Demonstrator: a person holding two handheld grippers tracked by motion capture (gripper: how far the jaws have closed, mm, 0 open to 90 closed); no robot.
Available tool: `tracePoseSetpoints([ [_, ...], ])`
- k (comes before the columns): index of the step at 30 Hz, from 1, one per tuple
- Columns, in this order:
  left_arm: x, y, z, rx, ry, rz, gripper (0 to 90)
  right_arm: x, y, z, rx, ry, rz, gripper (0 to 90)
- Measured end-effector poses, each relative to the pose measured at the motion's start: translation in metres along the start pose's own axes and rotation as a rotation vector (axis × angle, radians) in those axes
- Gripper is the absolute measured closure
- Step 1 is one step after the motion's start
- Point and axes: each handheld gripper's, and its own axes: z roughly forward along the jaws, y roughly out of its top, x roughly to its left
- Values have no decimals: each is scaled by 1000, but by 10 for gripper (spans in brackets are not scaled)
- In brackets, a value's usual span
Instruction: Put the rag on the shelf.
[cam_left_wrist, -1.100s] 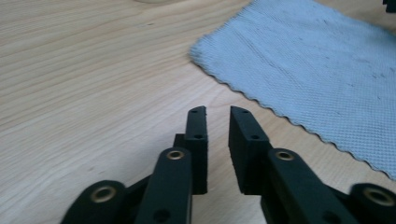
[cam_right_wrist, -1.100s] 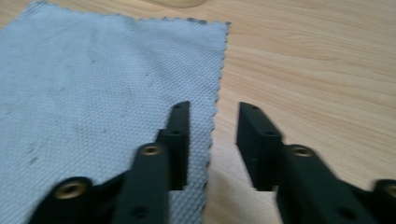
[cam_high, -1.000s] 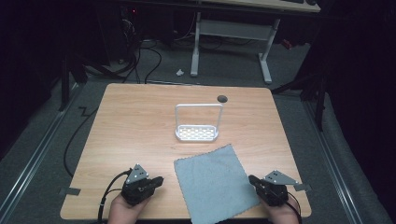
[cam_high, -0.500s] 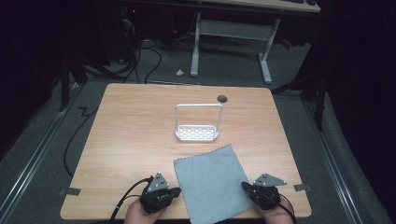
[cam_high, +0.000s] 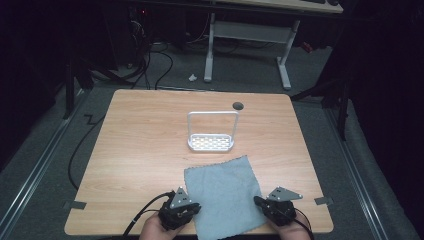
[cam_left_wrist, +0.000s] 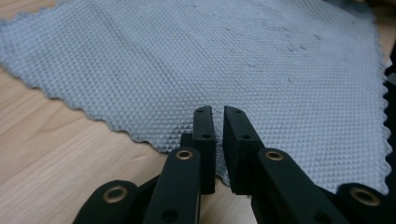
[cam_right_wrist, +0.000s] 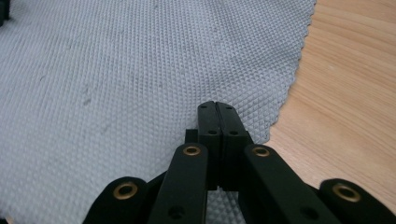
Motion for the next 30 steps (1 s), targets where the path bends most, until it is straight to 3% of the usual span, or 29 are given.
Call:
tracePoseSetpoints([
  [3,14,-5,-8,-11,31,-36,842,5,2,3,-2,12,-15,900],
  [4,21,-8,-13,-17,49,-57,846,10,5,6,-7,38,-17,898],
  [6,24,-10,-16,-19,59,-66,849,12,6,8,-9,54,-17,897],
  [10,42,-17,-28,-32,123,-105,852,28,18,20,-9,86,-72,888],
  [14,50,-17,-32,-42,153,-134,824,31,23,23,-38,109,-49,874],
  [15,54,-14,-33,-55,154,-137,802,29,28,22,-63,105,-28,865],
  [16,57,-11,-32,-64,151,-143,757,25,38,24,-78,60,-32,861],
  [18,63,-2,-29,-70,162,-135,731,22,44,27,-85,45,-31,860],
  [19,67,2,-26,-65,175,-131,720,14,54,40,-75,4,-28,861],
  [22,77,9,-17,-48,184,-145,723,7,62,55,-48,-4,-8,866],
  [25,78,8,-12,-23,214,-113,784,2,66,69,-11,-26,-9,887],
  [28,75,7,-14,-8,218,-95,821,3,65,67,2,-25,-17,900],
  [30,69,2,-17,-10,194,-90,823,8,56,58,4,-16,-37,900],
])
